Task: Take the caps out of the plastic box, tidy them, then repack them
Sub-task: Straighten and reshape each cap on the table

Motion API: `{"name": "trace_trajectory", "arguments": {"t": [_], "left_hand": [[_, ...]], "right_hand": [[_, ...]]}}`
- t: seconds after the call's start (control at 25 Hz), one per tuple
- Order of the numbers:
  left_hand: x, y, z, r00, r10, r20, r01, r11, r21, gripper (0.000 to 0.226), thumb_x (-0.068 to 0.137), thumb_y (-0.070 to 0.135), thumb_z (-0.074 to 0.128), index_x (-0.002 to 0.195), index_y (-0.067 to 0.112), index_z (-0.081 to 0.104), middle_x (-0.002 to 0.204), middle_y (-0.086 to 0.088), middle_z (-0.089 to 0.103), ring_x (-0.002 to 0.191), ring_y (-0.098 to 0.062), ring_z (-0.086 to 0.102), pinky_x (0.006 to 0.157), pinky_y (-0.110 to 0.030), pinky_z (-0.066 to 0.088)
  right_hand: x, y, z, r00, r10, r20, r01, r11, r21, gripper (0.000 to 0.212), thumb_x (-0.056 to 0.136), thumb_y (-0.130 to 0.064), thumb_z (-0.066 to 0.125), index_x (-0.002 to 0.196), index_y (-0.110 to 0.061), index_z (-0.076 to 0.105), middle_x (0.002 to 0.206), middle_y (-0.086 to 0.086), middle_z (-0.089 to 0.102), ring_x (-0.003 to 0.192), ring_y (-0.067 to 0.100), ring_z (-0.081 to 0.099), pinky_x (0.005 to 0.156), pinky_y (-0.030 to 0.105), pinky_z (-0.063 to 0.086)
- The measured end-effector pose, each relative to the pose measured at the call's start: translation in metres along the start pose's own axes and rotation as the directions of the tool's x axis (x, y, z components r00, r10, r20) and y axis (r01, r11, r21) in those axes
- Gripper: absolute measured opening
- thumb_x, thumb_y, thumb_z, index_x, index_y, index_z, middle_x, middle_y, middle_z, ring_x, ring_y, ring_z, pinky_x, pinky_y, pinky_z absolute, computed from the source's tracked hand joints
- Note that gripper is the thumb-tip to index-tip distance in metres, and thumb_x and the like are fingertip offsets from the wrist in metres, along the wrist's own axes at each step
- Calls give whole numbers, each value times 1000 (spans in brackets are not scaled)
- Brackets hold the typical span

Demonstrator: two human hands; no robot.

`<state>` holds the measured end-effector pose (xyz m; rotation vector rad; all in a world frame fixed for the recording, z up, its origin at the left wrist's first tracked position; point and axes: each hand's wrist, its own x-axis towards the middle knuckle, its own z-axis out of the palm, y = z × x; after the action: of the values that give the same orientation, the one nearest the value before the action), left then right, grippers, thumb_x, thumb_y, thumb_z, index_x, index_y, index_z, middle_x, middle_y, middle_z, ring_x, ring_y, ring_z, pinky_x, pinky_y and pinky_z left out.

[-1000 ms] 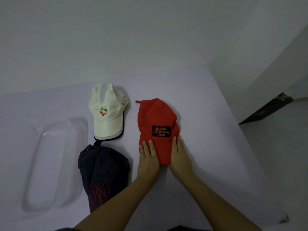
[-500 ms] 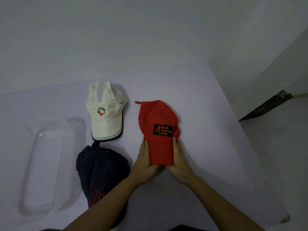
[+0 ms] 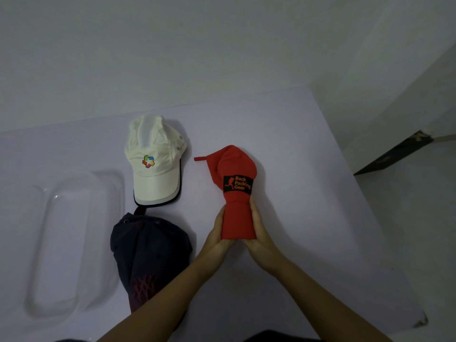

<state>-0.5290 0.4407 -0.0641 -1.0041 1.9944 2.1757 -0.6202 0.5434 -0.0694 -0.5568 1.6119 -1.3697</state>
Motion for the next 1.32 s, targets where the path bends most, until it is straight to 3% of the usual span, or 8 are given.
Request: {"name": "trace_trajectory", "arguments": {"t": [0.24, 0.36, 0.52, 0.72, 0.84, 1.0, 1.16, 1.32], "left_hand": [[-2, 8, -2, 999, 39, -14, -40, 997, -66, 69, 83, 40, 49, 144, 33, 18, 140, 17, 38, 117, 18, 41, 89, -2, 40], [-4, 8, -7, 992, 121, -45, -117, 991, 70, 62, 85, 41, 49, 138, 44, 17, 136, 24, 38, 119, 20, 40, 95, -5, 37], [-2, -1, -11, 946, 297, -130, -255, 930, 263, 66, 86, 27, 53, 145, 26, 23, 138, 3, 45, 127, -10, 46, 105, -31, 41], [-9, -4, -25, 986, 167, -22, -166, 985, 46, 92, 53, 26, 55, 137, 40, 20, 136, 18, 38, 113, 12, 46, 96, -17, 41], [-4, 8, -27, 986, 61, -157, -105, 952, -287, 60, 65, 18, 47, 124, 28, 47, 118, 13, 59, 100, 2, 59, 84, -20, 48], [9, 14, -16, 959, -99, -265, 52, 983, -178, 21, 96, 39, 42, 109, 28, 55, 117, -4, 64, 102, -17, 64, 86, -33, 54], [18, 1, -15, 922, -241, -303, 242, 970, -36, 63, 82, 68, 39, 127, 24, 44, 141, -6, 43, 121, -24, 50, 103, -48, 42], [22, 7, -9, 917, -182, -356, 205, 978, 27, 50, 97, 51, 18, 133, 27, 43, 141, -7, 40, 125, -23, 43, 109, -45, 33]], "right_hand": [[2, -9, 10, 998, -45, -42, 46, 998, 37, 71, 87, -30, 47, 138, -41, 0, 145, -20, 18, 127, -16, 31, 99, 5, 32], [2, -13, 5, 990, -133, -37, 127, 981, -144, 69, 90, -38, 49, 140, -39, 2, 146, -22, 19, 133, -10, 29, 107, 12, 29], [10, -8, -9, 983, -181, 25, 172, 866, -469, 79, 88, -39, 45, 148, -20, -2, 157, -2, 5, 144, 6, 12, 118, 36, 20], [2, -7, -23, 989, -108, 104, 146, 849, -508, 102, 71, -35, 59, 148, -31, -8, 158, -3, -8, 145, 7, -1, 117, 34, 18], [-6, -14, -25, 992, -45, 114, 76, 957, -281, 97, 72, -47, 60, 148, -31, 1, 156, -11, -2, 142, -2, 6, 113, 17, 21], [-2, -11, -14, 997, -2, -81, -26, 941, -339, 120, 56, -63, 74, 148, -31, 3, 153, -10, 10, 139, 8, 24, 111, 36, 35], [5, 1, -10, 998, 46, -50, -63, 886, -460, 144, 40, -66, 83, 146, -37, -12, 156, -7, 6, 143, 16, 20, 108, 49, 37], [4, -4, -6, 996, -84, -27, 63, 886, -460, 124, 43, -44, 89, 143, -35, 16, 135, -15, 36, 123, 5, 43, 99, 39, 46]]}}
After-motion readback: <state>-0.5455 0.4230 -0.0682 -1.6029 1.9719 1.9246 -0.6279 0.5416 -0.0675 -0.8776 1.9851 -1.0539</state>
